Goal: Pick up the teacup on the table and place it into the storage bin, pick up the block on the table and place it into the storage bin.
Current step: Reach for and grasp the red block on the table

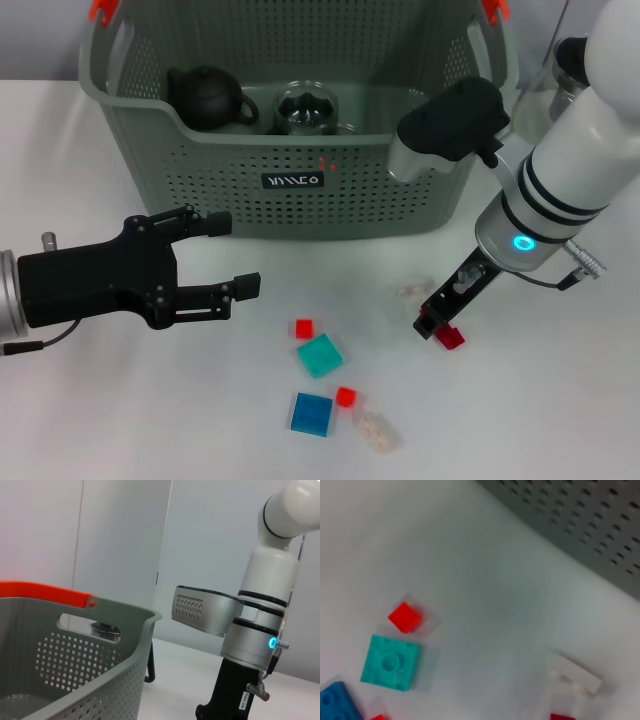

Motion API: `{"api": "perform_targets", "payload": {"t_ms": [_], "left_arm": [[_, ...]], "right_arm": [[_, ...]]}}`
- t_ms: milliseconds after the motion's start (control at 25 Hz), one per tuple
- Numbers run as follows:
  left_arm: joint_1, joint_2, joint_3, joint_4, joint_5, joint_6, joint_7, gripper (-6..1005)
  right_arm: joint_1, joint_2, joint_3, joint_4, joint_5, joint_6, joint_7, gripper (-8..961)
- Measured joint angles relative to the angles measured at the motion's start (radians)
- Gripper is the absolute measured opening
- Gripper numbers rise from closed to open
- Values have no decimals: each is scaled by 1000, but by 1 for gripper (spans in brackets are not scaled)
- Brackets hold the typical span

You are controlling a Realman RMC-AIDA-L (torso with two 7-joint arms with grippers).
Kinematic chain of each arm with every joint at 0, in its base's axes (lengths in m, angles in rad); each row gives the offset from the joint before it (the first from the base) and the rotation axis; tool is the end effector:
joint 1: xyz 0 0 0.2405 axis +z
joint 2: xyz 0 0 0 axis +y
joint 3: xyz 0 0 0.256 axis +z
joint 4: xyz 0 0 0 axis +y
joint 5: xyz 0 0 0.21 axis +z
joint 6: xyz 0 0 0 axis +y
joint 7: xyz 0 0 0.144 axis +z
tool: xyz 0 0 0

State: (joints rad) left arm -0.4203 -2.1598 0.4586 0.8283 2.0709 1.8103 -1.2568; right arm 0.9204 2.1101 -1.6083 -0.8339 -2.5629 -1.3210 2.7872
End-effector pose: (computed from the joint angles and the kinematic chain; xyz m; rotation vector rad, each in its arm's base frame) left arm -0.2727 0.2833 0.0224 -2.6683 -0.4744 -0.8479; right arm 0.1588 0.3747 -0.0889 -2.5672 1.0200 -0.7118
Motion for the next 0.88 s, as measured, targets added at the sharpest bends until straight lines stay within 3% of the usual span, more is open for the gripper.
{"api": "perform_targets", "payload": {"t_ms": [880], "left_arm": [[0, 0, -7, -2, 0, 0, 1, 860]], "right_arm": [[-2, 1, -20, 15, 0, -23, 13, 516]]}}
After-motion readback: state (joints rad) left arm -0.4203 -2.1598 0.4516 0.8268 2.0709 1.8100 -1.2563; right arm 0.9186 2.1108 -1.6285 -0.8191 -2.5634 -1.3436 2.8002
